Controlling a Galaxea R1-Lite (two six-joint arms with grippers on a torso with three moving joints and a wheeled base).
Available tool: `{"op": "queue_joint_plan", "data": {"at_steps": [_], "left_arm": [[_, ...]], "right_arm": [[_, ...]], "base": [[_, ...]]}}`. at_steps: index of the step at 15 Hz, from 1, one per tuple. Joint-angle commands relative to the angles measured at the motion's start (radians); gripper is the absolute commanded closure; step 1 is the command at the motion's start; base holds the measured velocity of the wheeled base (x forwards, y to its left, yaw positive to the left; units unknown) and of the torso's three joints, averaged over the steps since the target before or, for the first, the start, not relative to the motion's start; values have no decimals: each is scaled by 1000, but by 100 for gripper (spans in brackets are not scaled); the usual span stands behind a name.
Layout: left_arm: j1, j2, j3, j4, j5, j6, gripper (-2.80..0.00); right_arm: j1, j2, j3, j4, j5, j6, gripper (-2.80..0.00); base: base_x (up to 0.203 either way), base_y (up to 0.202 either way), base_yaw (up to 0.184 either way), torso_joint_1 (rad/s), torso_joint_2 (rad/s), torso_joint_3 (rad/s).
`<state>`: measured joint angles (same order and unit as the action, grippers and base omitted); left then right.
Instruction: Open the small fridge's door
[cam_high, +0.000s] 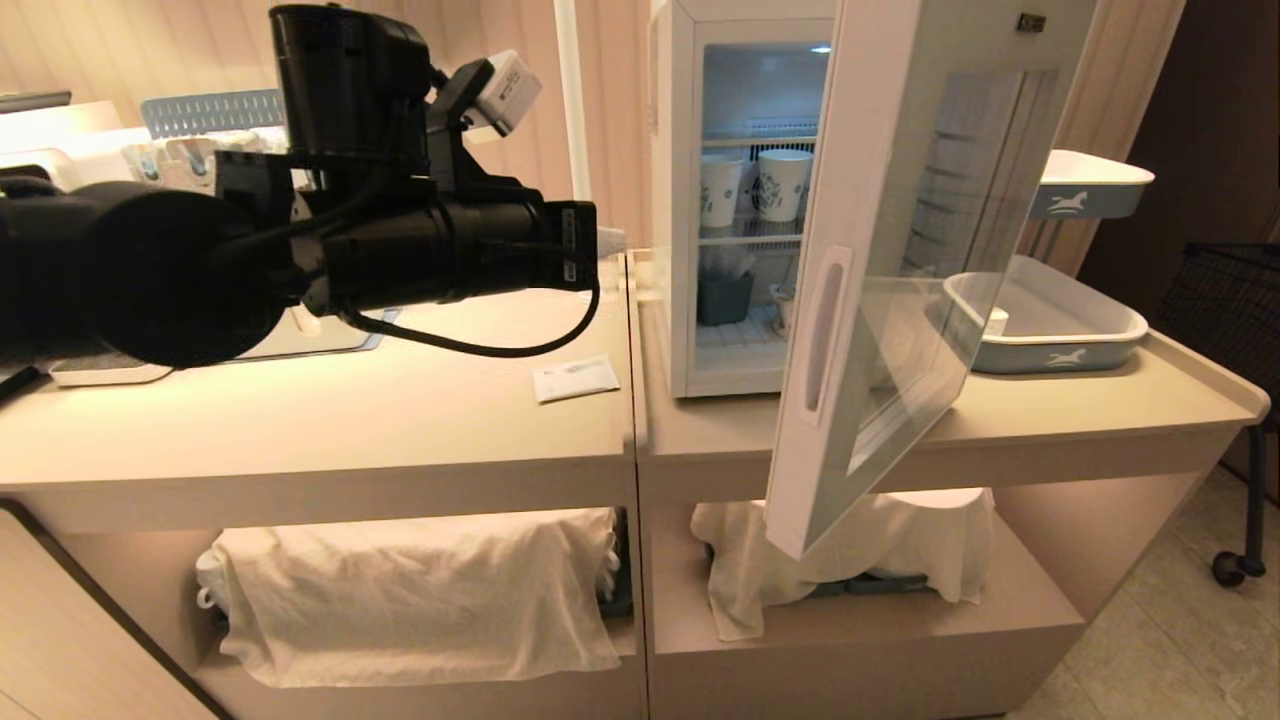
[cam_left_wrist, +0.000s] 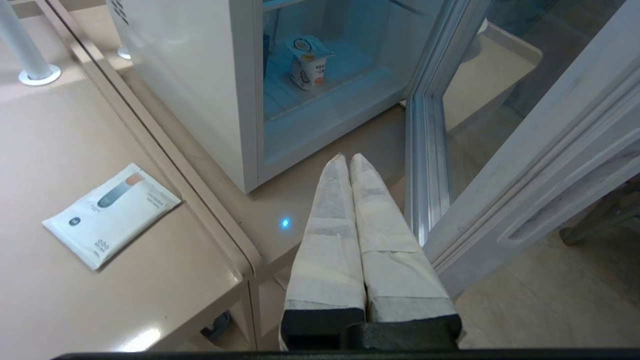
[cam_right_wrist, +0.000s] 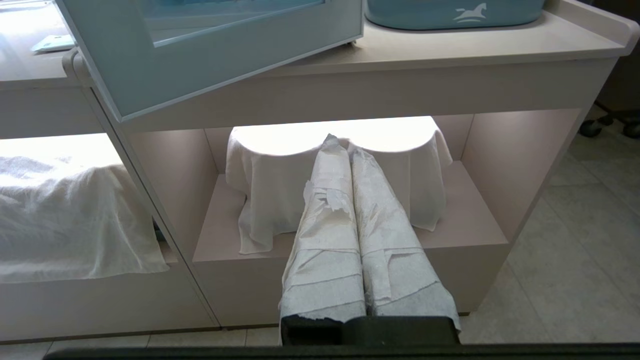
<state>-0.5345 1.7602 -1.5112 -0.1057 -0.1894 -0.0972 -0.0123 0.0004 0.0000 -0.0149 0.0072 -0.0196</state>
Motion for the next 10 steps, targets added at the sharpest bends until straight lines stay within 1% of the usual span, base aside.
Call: {"op": "queue_joint_plan", "data": {"at_steps": [1,3,5,7,9,10], "left_arm": [[1,-19,32,-3,-2,5,0],[23,-73,108,-9,0,29,0],[61,-165,239,-9,0,69,0],[101,-317,432,-8,0,118,0],[160,-511,631,-3,-4,141,0],[201,-619,730,3,-5,148,0]], "right_arm": [[0,0,11,0,0,0,0],[0,-1,11,0,0,0,0],[0,0,11,0,0,0,0],[0,0,11,0,0,0,0],[0,0,11,0,0,0,0],[0,0,11,0,0,0,0]], "base": [[0,0,0,0,0,0],[0,0,0,0,0,0],[0,0,0,0,0,0],[0,0,0,0,0,0],[0,0,0,0,0,0],[0,0,0,0,0,0]]}}
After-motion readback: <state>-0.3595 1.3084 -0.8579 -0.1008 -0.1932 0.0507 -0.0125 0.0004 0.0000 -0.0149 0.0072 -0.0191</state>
